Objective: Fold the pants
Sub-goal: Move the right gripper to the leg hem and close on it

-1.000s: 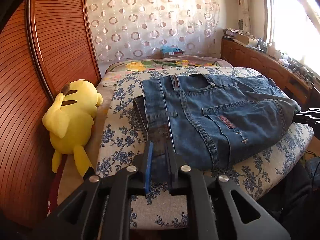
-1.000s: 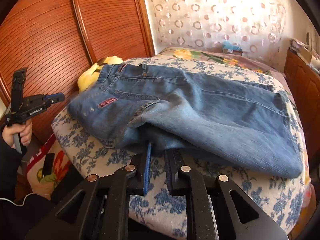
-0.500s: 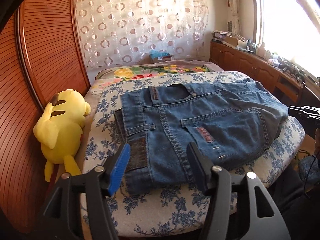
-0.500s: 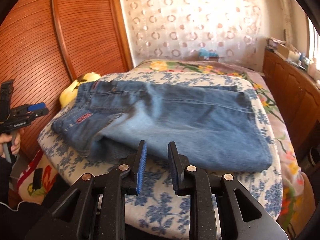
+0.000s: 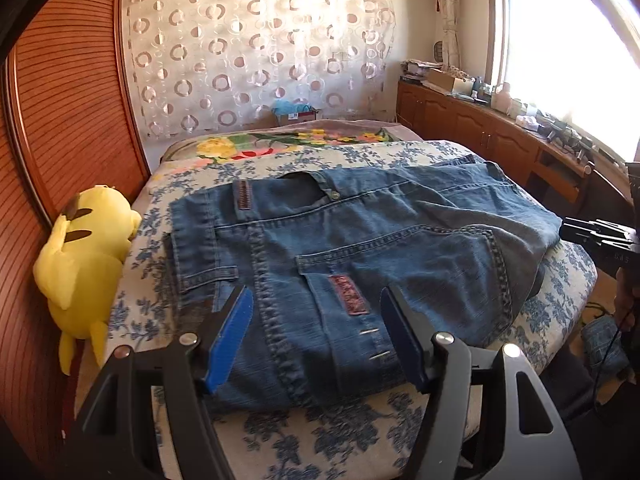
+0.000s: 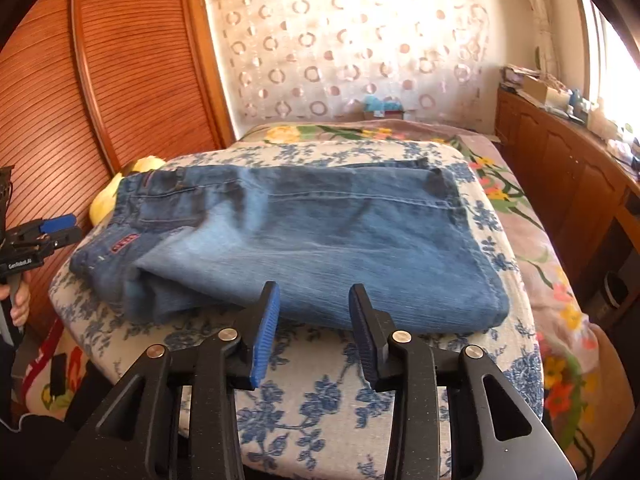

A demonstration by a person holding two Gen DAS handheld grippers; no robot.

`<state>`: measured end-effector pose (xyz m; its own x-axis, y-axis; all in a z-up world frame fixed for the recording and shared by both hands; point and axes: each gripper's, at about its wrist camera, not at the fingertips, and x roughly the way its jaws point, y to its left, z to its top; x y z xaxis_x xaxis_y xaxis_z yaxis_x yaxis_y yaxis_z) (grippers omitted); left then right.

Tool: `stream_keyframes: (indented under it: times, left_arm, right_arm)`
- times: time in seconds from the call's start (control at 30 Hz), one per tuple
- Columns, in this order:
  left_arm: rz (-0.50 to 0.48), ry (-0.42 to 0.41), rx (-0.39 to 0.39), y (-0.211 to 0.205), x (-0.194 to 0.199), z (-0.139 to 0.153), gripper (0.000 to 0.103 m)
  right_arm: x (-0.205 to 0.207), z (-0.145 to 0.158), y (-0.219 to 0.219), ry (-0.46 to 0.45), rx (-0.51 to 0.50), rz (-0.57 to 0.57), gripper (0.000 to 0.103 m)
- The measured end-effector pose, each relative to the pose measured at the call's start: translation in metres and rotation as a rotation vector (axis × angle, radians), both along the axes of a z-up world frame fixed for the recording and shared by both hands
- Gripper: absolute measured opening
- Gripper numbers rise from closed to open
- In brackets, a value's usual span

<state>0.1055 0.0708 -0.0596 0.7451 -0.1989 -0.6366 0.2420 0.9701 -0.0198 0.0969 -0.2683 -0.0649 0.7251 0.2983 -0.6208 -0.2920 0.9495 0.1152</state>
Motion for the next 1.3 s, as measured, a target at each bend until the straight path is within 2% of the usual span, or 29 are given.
stream_keyframes:
  times: [0.33, 0.6, 1.1, 1.2, 1.3]
  left_arm:
    - [-0.032, 0.062, -0.001, -0.031, 0.013, -0.032, 0.066]
    - [-0.025, 0.1, 0.01, -0.034, 0.013, -0.055, 0.066]
    - [-0.005, 0.054, 0.028, -0.039, 0.007, -0.06, 0.068]
    - [-0.001, 0.057, 0.02, -0.038, 0.008, -0.059, 0.067]
    - [-0.013, 0.067, -0.02, -0.036, 0.007, -0.054, 0.067]
  right_arm:
    - [0.004, -0.017, -0.023, 0.011, -0.032, -0.069, 0.04]
    - [0.005, -0.031, -0.048, 0.042, -0.04, -0.131, 0.041]
    - [0.01, -0.039, -0.092, 0.083, -0.083, -0.235, 0.045]
    - [0.02, -0.042, -0.093, 0.09, -0.108, -0.228, 0.045]
    - [0.028, -0.043, -0.093, 0.096, -0.131, -0.222, 0.045]
